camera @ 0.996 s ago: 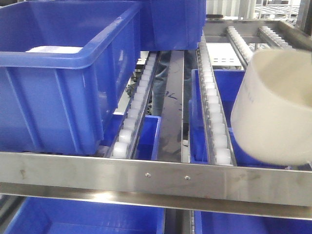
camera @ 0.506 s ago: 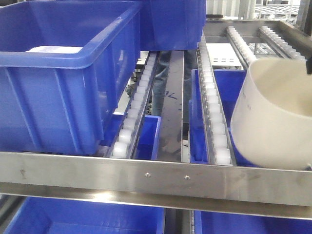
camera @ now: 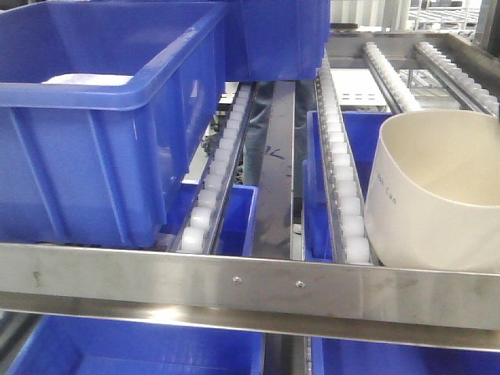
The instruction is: Move white bin to right shelf second layer
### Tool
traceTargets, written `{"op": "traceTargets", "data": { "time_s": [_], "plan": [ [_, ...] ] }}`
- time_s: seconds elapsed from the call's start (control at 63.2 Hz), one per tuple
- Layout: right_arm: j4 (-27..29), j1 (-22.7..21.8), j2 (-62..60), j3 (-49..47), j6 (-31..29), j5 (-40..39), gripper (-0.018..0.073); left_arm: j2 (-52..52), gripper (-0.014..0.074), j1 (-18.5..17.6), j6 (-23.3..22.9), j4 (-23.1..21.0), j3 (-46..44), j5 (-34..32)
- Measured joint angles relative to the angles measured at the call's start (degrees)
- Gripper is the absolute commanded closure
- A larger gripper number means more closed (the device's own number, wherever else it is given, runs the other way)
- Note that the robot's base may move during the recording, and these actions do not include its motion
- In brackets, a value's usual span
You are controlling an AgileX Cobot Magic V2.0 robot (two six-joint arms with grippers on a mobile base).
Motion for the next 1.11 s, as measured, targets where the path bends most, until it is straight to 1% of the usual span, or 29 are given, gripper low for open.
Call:
{"op": "traceTargets", "data": {
  "time_s": [0.095, 0.158, 0.174, 0.19, 0.237, 0.332, 0.427, 0.617, 0.759, 0.917, 0.996, 1.107],
  "plan": [
    [-1.92, 0.0, -4.08, 0.41, -2.07, 4.83, 0.0365, 0.0, 0.0512, 0.0, 0.0, 0.0, 0.0, 0.0],
    [-3.9, 0.0, -6.96, 1.9, -3.63, 6.81, 0.0492, 0.0, 0.0512, 0.0, 0.0, 0.0, 0.0, 0.0],
    [-4.32, 0.0, -7.66, 2.41, -3.91, 7.1, 0.0517, 0.0, 0.0512, 0.0, 0.0, 0.0, 0.0, 0.0],
    [-4.99, 0.0, -8.79, 3.23, -4.29, 7.46, 0.0524, 0.0, 0.0512, 0.0, 0.0, 0.0, 0.0, 0.0],
    [-6.02, 0.0, -11.34, 5.19, -4.69, 7.75, 0.0496, 0.0, 0.0512, 0.0, 0.0, 0.0, 0.0, 0.0],
    [-7.41, 0.0, -19.4, 10.75, -5.07, 7.99, 0.051, 0.0, 0.0512, 0.0, 0.0, 0.0, 0.0, 0.0],
    [-7.6, 0.0, -28.24, 14.8, -5.68, 9.46, 0.051, 0.0, 0.0512, 0.0, 0.0, 0.0, 0.0, 0.0],
    [-7.73, 0.0, -43.03, 18.53, -5.68, 12.52, 0.051, 0.0, 0.0512, 0.0, 0.0, 0.0, 0.0, 0.0],
    [-7.73, 0.0, -48.35, 18.76, -5.68, 13.79, 0.051, 0.0, 0.0512, 0.0, 0.0, 0.0, 0.0, 0.0],
    [-7.73, 0.0, -49.09, 18.76, -5.68, 13.92, 0.051, 0.0, 0.0512, 0.0, 0.0, 0.0, 0.0, 0.0],
    [-7.73, 0.0, -49.33, 19.49, -5.68, 11.2, 0.051, 0.0, 0.0512, 0.0, 0.0, 0.0, 0.0, 0.0],
    [-8.68, 0.46, -51.83, 24.28, -6.01, 2.8, 0.051, 0.0, 0.0512, 0.0, 0.0, 0.0, 0.0, 0.0]
  ]
}}
